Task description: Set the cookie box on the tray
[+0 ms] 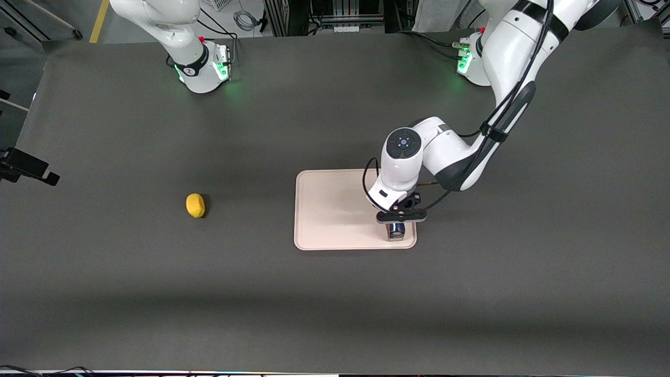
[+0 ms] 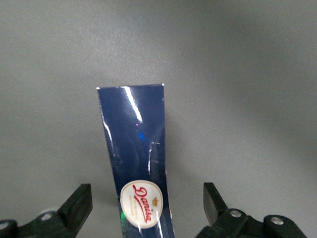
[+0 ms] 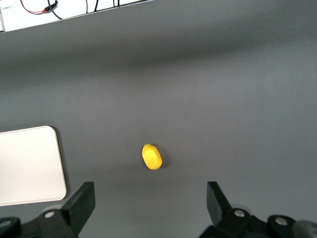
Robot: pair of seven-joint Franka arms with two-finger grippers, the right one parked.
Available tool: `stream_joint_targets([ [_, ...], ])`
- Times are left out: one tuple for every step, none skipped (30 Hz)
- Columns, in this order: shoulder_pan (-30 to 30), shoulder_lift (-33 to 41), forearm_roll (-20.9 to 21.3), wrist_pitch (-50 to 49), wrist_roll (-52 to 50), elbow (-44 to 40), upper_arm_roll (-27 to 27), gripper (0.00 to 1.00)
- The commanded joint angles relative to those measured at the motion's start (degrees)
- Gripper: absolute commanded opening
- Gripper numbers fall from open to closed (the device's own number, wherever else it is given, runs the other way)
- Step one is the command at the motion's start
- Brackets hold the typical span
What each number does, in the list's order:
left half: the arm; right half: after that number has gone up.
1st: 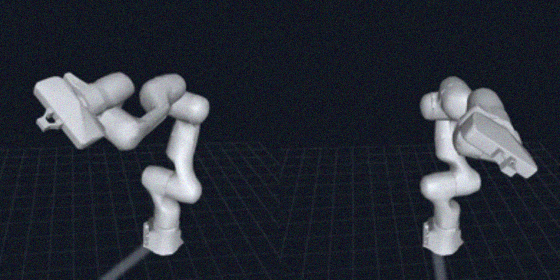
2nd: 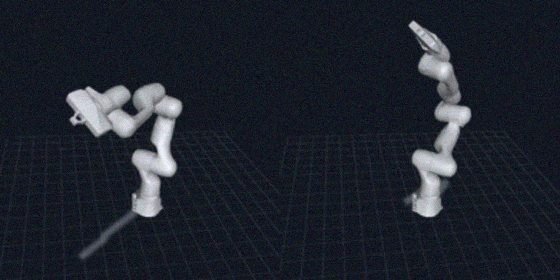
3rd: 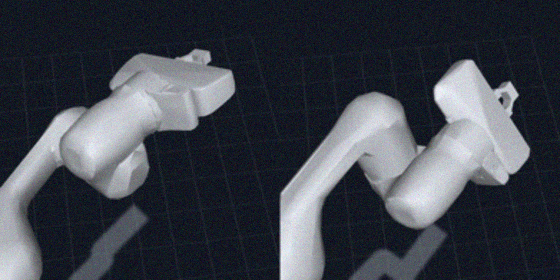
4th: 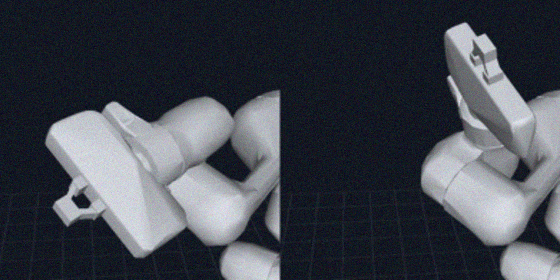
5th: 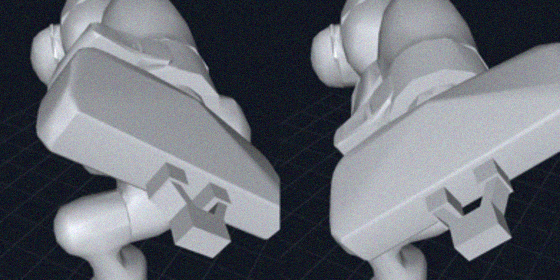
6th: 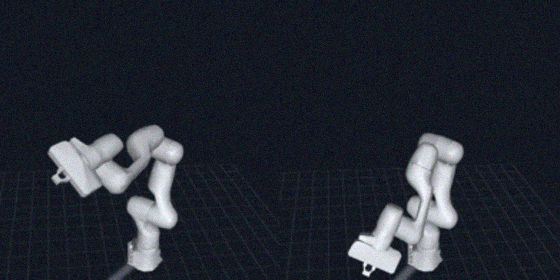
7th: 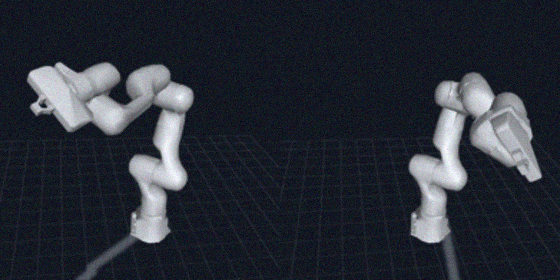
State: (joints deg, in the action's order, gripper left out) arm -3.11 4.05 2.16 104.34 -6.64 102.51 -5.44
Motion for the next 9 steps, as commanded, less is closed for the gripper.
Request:
stream_joint_targets([
  [-0.6,2.3,-1.0,-0.2,1.1,2.3,0.8,1.00],
  [-0.6,2.2,-1.0,-0.2,1.2,2.3,0.8,1.00],
  [-0.6,2.3,-1.1,-0.2,1.1,2.3,0.8,1.00],
  [-0.6,2.3,-1.1,-0.2,1.1,2.3,0.8,1.00],
  [-0.6,2.2,-1.0,-0.2,1.2,2.3,0.8,1.00],
  [-0.6,2.2,-1.1,-0.2,1.2,2.2,0.8,1.00],
  [-0.6,2.2,-1.0,-0.1,1.2,2.2,0.8,1.00],
  [-0.6,2.2,-1.0,-0.1,1.2,2.2,0.8,1.00],
  [-0.7,2.1,-1.0,-0.1,1.1,2.2,0.8,1.00],
])
